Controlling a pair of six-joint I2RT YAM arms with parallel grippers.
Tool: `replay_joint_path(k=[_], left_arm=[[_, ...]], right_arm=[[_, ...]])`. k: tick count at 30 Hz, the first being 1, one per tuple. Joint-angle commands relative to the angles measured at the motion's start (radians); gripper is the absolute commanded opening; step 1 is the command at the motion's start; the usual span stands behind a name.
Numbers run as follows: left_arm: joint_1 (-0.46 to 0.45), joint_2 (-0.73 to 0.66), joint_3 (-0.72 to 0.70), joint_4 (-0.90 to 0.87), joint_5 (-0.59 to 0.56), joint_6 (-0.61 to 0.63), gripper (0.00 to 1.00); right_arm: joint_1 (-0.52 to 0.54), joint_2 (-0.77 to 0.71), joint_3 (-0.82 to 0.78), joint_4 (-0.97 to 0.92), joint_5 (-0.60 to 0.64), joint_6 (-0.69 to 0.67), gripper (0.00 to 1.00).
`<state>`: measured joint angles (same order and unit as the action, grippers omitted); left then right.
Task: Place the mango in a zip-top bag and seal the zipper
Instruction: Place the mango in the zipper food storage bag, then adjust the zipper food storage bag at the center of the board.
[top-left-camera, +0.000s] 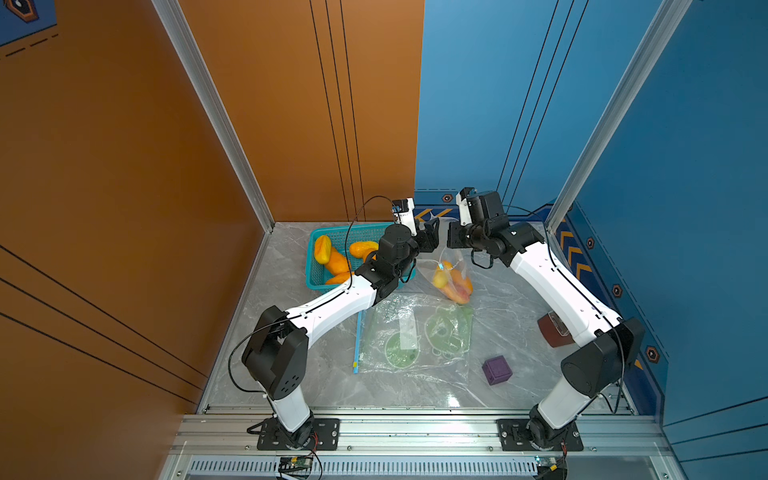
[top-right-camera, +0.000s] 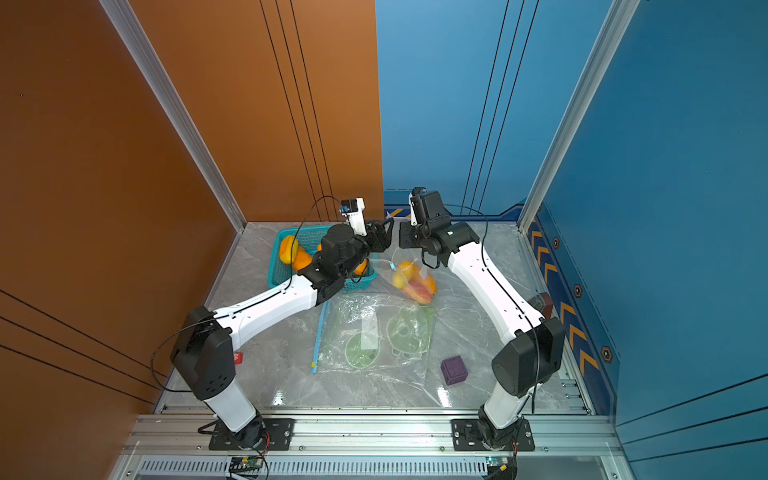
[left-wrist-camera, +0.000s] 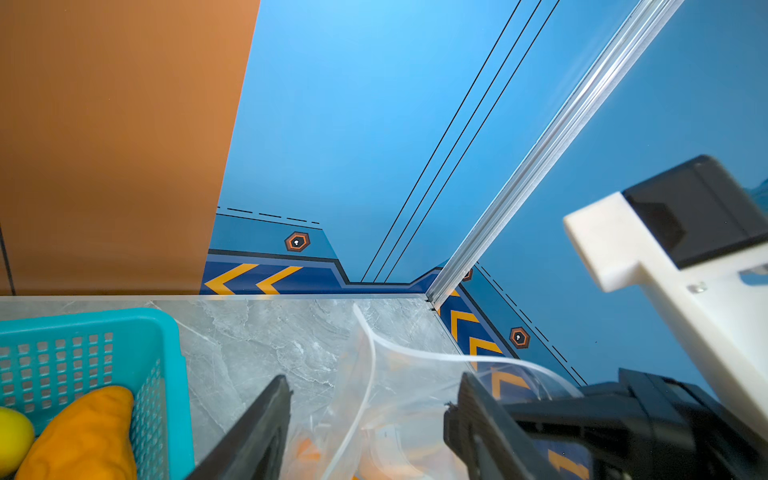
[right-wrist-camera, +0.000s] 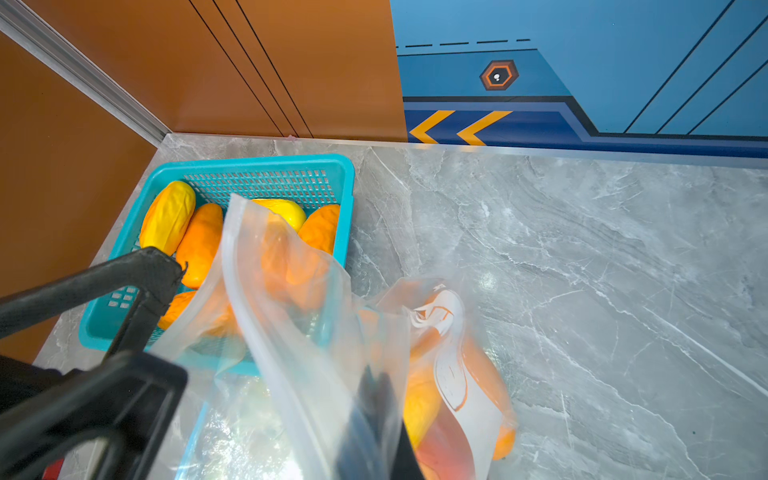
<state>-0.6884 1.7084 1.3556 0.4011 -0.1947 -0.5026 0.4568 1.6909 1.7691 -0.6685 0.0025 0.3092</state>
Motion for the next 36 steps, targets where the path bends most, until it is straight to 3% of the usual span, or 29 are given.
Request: replay_joint_path(k=[1, 7, 13, 17, 24, 28, 33, 36], left_arm=[[0.010, -0.057, -0.026, 0.016, -0.023, -0.016, 0.65], [0.026, -0.175, -0.109, 0.007, -0.012, -0.091, 0.72], [0.009, -0.318, -0.153, -0.216, -0.019, -0.144, 0.78], [-0.012, -0.363, -0.174, -0.318, 0.057, -0.141, 0.78], [-0.074, -0.259, -0.121, -0.338, 0.268, -0.054, 0.91], [-0.134, -0.187, -0.040, -0.327, 0.301, 0.063, 0.96], [-0.150, -0.150, -0.055, -0.216, 0.317, 0.164, 0.96], [-0.145, -0.122, -0.112, -0.074, 0.290, 0.205, 0.89]], right_arm=[[-0.008, -0.027, 0.004, 0.021, -0.008, 0.006, 0.00], [-0.019, -0.030, 0.014, 0.020, 0.029, 0.034, 0.00], [-0.053, -0.016, 0.062, -0.014, 0.108, 0.153, 0.00], [-0.080, -0.016, 0.073, -0.025, 0.150, 0.242, 0.00], [-0.115, -0.039, 0.080, -0.041, 0.241, 0.348, 0.00], [-0.142, -0.068, 0.096, -0.058, 0.262, 0.400, 0.00], [-0.148, -0.106, 0.101, -0.073, 0.271, 0.422, 0.00], [-0.148, -0.133, 0.063, -0.071, 0.269, 0.441, 0.00]])
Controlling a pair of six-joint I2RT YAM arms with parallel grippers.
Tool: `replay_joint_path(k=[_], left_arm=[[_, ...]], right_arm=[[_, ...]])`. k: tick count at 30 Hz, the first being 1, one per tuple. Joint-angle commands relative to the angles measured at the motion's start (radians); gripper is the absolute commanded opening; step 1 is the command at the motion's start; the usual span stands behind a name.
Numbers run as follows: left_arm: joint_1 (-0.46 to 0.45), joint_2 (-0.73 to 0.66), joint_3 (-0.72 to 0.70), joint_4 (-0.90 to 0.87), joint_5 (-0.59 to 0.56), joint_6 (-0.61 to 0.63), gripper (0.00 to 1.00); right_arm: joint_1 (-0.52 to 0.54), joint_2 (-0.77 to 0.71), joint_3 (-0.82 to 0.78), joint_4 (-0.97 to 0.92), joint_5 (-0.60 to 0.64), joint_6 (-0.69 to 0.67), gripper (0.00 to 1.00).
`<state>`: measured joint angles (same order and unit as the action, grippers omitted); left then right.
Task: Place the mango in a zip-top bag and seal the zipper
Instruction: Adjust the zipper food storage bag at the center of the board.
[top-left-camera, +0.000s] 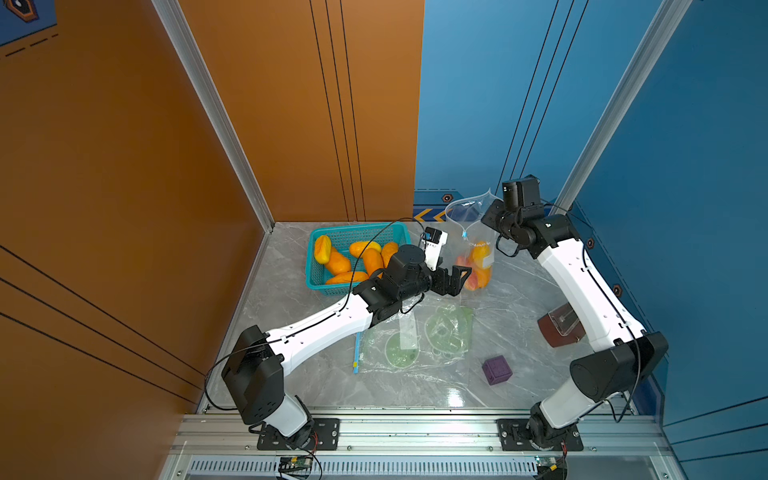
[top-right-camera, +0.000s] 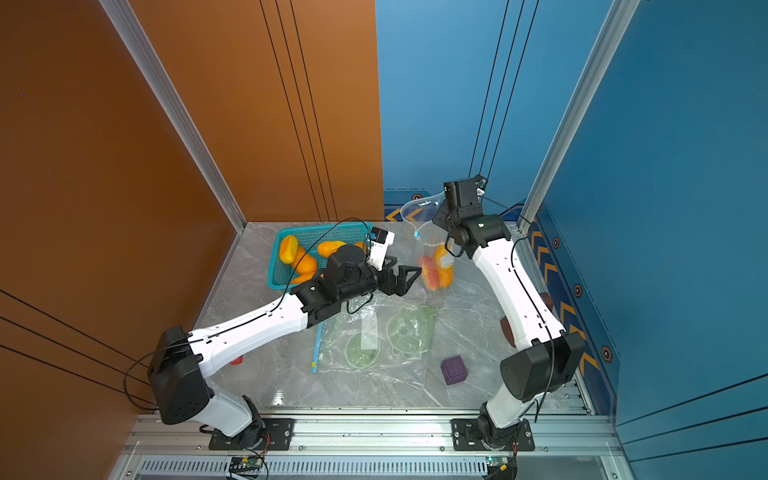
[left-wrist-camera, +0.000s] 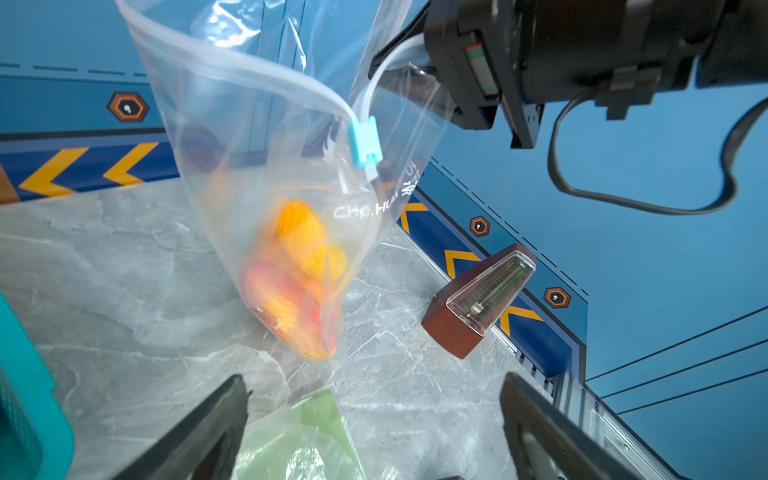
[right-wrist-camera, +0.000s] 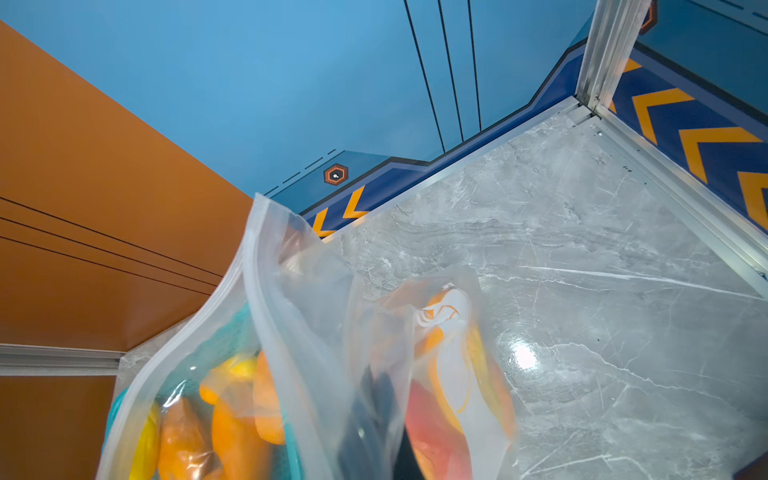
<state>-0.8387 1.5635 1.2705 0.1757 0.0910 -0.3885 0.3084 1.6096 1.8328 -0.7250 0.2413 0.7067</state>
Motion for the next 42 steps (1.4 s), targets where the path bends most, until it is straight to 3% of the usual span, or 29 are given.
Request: replay_joint_path(k=[1, 2, 7, 21, 31, 34, 39, 42], left_arm=[[0.008, 0.038, -0.046, 0.218, 0.013, 0.112, 0.88], [0.006, 0.053, -0.061, 0.277, 0.012, 0.132, 0.83], [0.007, 0.130, -0.055, 0.439, -0.006, 0.158, 0.80], [0.000, 0.207, 0.048, 0.470, -0.052, 0.157, 0.76], [0.006, 0.230, 0.076, 0.469, -0.080, 0.161, 0.44], [0.010, 0.231, 0.071, 0.469, -0.078, 0.161, 0.24], [0.019, 0.227, 0.067, 0.468, -0.080, 0.168, 0.02], [0.034, 0.219, 0.074, 0.469, -0.076, 0.172, 0.00]], right_arm=[[0.001, -0.058, -0.015, -0.013, 0.031, 0.050, 0.00], [0.000, -0.063, -0.027, -0.011, 0.031, 0.052, 0.00], [0.000, -0.071, -0.067, -0.007, 0.020, 0.065, 0.00], [0.000, -0.077, -0.100, 0.004, 0.020, 0.061, 0.00], [-0.002, -0.080, -0.105, 0.014, 0.006, 0.052, 0.00], [-0.002, -0.081, -0.105, 0.015, 0.006, 0.049, 0.00], [-0.004, -0.080, -0.106, 0.019, 0.002, 0.038, 0.00], [-0.006, -0.081, -0.099, 0.021, -0.004, 0.022, 0.00]])
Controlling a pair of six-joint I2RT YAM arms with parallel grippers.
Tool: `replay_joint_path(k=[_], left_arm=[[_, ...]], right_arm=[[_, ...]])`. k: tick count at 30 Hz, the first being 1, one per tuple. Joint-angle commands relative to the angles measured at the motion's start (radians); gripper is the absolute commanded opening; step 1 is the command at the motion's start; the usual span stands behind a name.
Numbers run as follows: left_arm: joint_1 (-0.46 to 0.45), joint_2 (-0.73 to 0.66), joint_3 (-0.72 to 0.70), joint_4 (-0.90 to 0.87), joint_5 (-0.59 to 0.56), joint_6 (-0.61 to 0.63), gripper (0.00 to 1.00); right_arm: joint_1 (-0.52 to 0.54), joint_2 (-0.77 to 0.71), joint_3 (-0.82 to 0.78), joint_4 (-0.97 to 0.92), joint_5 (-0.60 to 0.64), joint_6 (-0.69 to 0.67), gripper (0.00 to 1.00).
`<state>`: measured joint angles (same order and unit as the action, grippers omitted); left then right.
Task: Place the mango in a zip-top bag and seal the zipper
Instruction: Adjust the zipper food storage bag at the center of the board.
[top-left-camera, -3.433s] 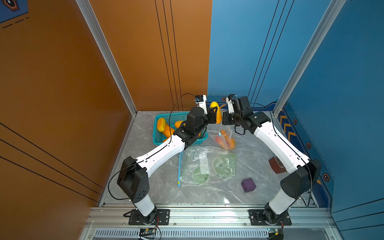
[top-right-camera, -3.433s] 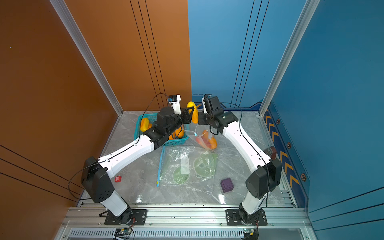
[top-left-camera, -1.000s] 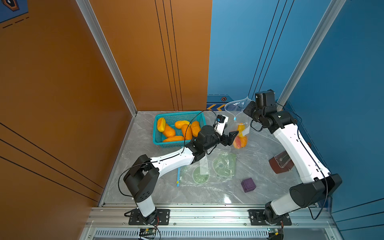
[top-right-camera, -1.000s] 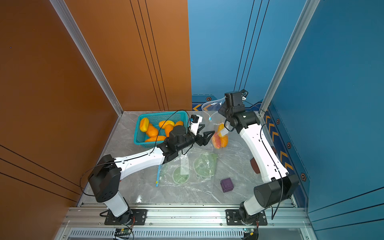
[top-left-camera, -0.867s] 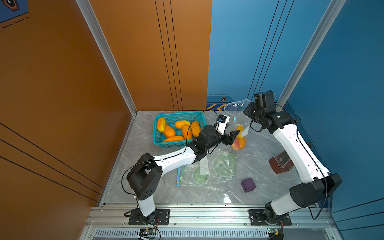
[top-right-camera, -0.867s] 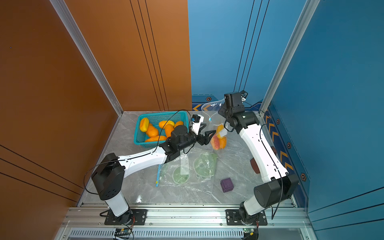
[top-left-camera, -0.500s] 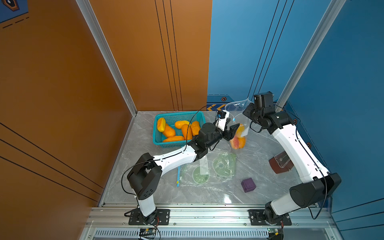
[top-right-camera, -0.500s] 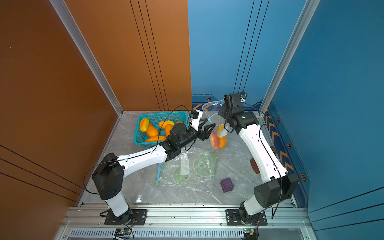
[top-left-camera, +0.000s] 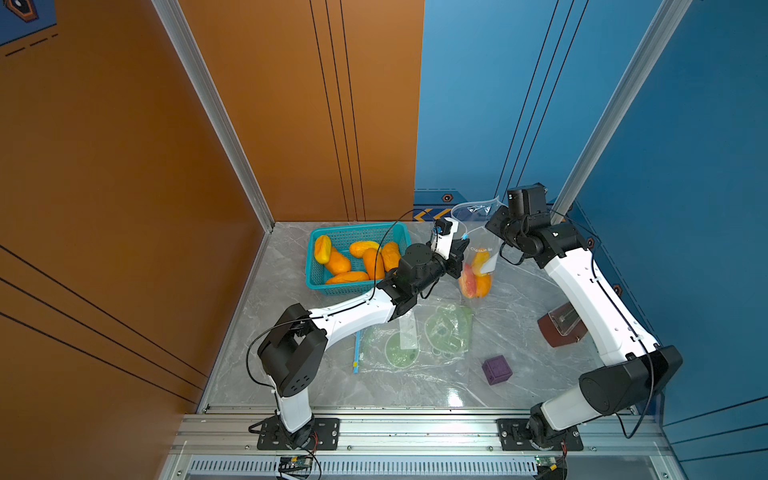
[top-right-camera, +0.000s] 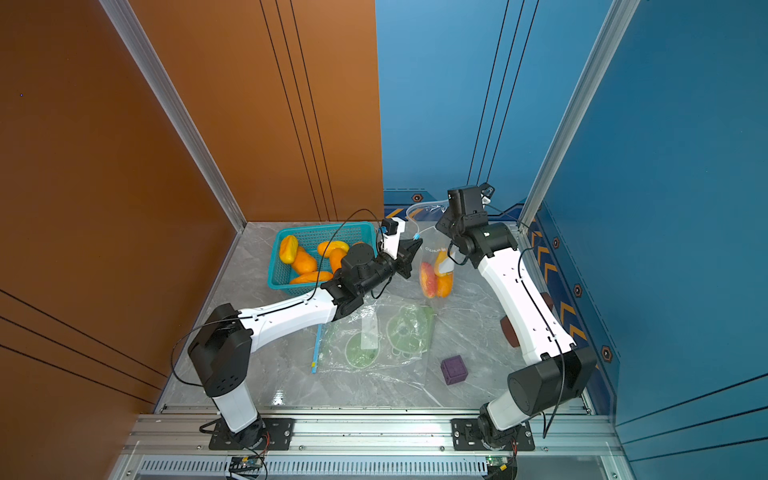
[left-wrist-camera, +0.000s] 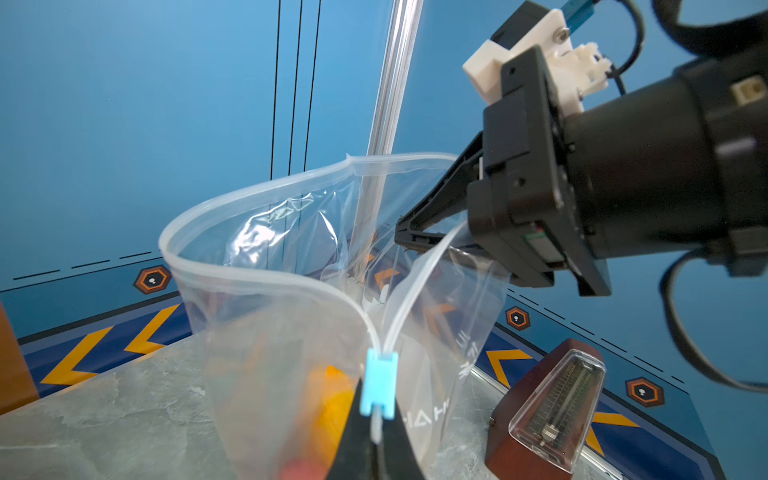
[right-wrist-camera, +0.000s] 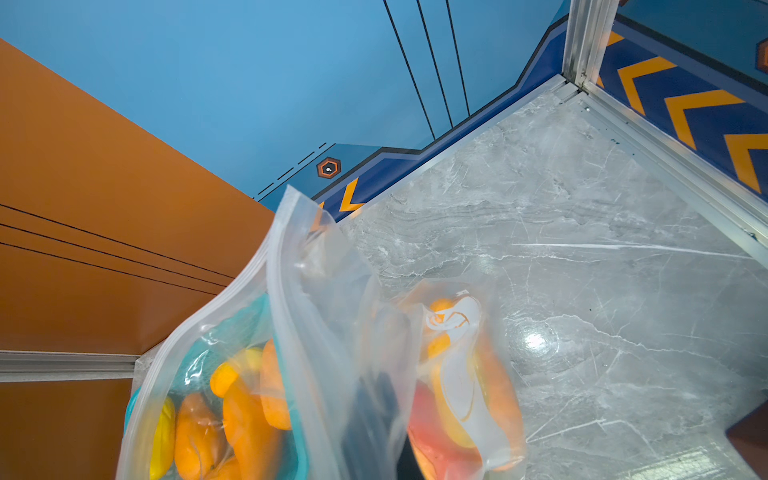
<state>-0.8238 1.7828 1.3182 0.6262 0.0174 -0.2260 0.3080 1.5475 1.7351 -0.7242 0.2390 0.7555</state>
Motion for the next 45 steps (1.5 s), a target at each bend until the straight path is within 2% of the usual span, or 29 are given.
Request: replay_joint_path(k=[1, 6, 10, 14, 17, 24, 27, 31, 37, 41, 45], left_arm=[[0.027, -0.003, 0.031, 0.018, 0.003, 0.012, 0.00], [0.067, -0.032, 0.055, 0.017, 0.076, 0.022, 0.00], [0.103, -0.068, 0.063, 0.015, 0.167, 0.005, 0.00], [0.127, -0.098, 0.089, -0.035, 0.281, 0.000, 0.00], [0.129, -0.108, 0.127, -0.126, 0.341, 0.048, 0.00], [0.172, -0.034, 0.202, -0.168, 0.447, 0.053, 0.00], [0.185, 0.003, 0.250, -0.168, 0.500, 0.058, 0.00], [0.196, 0.053, 0.345, -0.251, 0.583, 0.094, 0.00], [0.199, 0.053, 0.450, -0.545, 0.651, 0.279, 0.00], [0.199, 0.036, 0.510, -0.746, 0.668, 0.409, 0.00], [0.201, 0.024, 0.507, -0.754, 0.706, 0.419, 0.00]], right_arm=[[-0.007, -0.019, 0.004, 0.021, -0.003, -0.035, 0.00], [-0.015, -0.024, 0.039, 0.020, -0.038, -0.129, 0.01], [-0.023, -0.047, 0.055, 0.019, -0.086, -0.232, 0.13], [-0.043, -0.078, 0.055, 0.017, -0.130, -0.293, 0.19], [-0.057, -0.100, 0.054, 0.017, -0.161, -0.337, 0.23], [-0.108, -0.175, 0.024, 0.013, -0.218, -0.486, 0.44], [-0.134, -0.225, 0.016, 0.011, -0.240, -0.582, 0.49], [-0.151, -0.290, -0.001, 0.009, -0.334, -0.764, 0.62], [-0.154, -0.376, -0.047, 0.000, -0.568, -1.035, 0.62], [-0.155, -0.392, -0.041, -0.013, -0.673, -1.104, 0.61], [-0.148, -0.354, -0.007, -0.078, -0.883, -1.141, 0.58]])
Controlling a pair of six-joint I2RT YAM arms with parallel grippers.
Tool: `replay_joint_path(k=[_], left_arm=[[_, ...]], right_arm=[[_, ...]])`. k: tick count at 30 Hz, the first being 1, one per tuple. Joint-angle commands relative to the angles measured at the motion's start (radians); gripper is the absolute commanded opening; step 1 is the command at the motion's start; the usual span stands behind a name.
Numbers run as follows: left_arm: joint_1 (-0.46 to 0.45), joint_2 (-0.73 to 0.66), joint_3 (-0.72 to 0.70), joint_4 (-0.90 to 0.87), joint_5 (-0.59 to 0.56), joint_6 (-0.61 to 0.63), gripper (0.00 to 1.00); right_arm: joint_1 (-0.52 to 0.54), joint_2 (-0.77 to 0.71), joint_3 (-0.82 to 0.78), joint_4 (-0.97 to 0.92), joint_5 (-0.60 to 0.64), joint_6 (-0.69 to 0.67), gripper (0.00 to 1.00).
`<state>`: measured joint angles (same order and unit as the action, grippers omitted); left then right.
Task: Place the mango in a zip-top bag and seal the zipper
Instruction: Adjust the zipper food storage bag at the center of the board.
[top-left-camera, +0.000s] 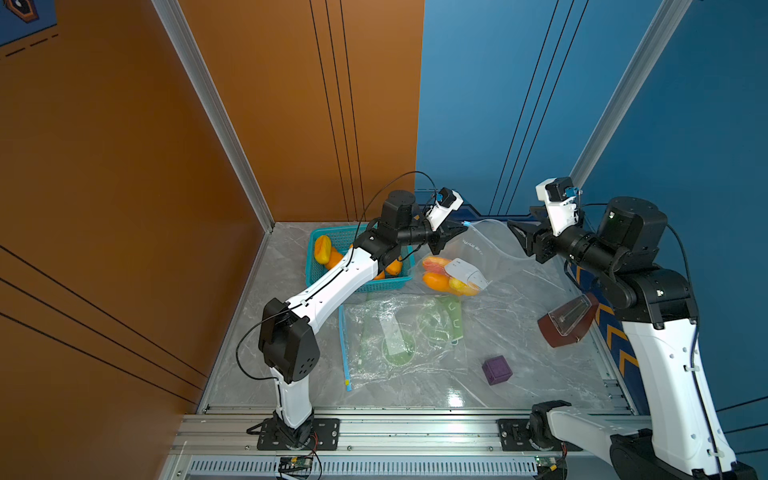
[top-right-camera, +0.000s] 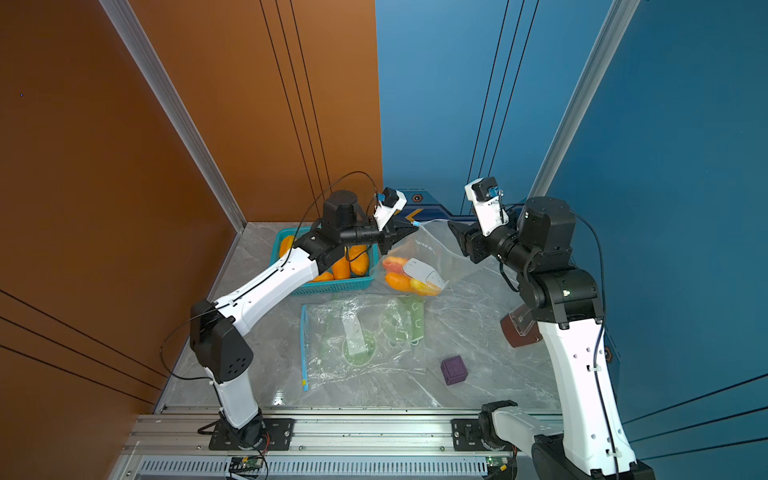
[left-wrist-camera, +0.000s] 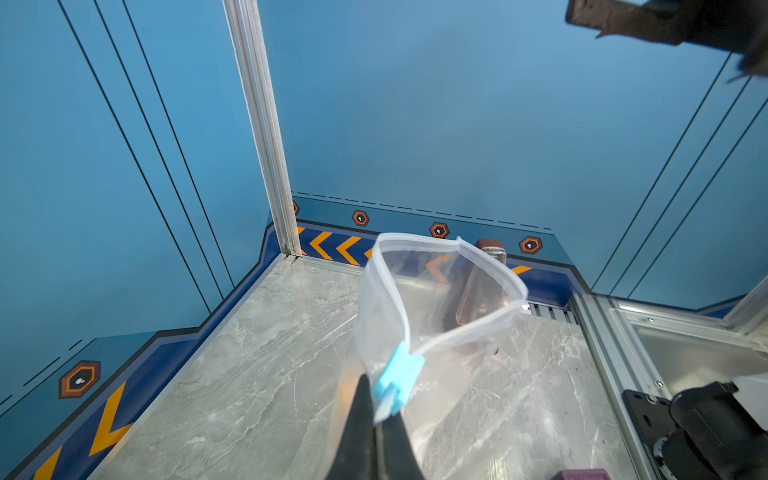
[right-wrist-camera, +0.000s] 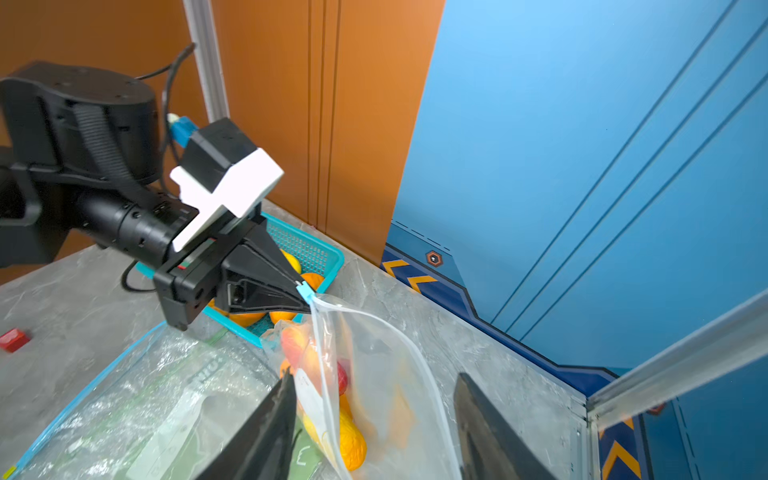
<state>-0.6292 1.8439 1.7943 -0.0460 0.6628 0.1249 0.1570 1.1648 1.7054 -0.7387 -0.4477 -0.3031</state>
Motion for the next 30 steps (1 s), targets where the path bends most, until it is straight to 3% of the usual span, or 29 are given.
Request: replay_joint_path(k=[1, 15, 21, 30], left_arm=[[0.006, -0.037, 0.032, -0.081, 0.063, 0.068, 0.00], [0.019, -0.037, 0.025, -0.081, 0.146, 0.093, 0.00], [0.028, -0.043, 0.022, -0.081, 0.167, 0.095, 0.00], [0.036, -0.045, 0.022, -0.081, 0.208, 0.096, 0.00]], right_arm=[[0.007, 0.037, 0.022, -0.066, -0.219, -0.089, 0.57], [0.074, 0.253, 0.146, -0.153, -0.254, -0.215, 0.50], [0.082, 0.308, 0.197, -0.219, -0.302, -0.247, 0.40], [0.102, 0.354, 0.216, -0.241, -0.292, -0.254, 0.39]])
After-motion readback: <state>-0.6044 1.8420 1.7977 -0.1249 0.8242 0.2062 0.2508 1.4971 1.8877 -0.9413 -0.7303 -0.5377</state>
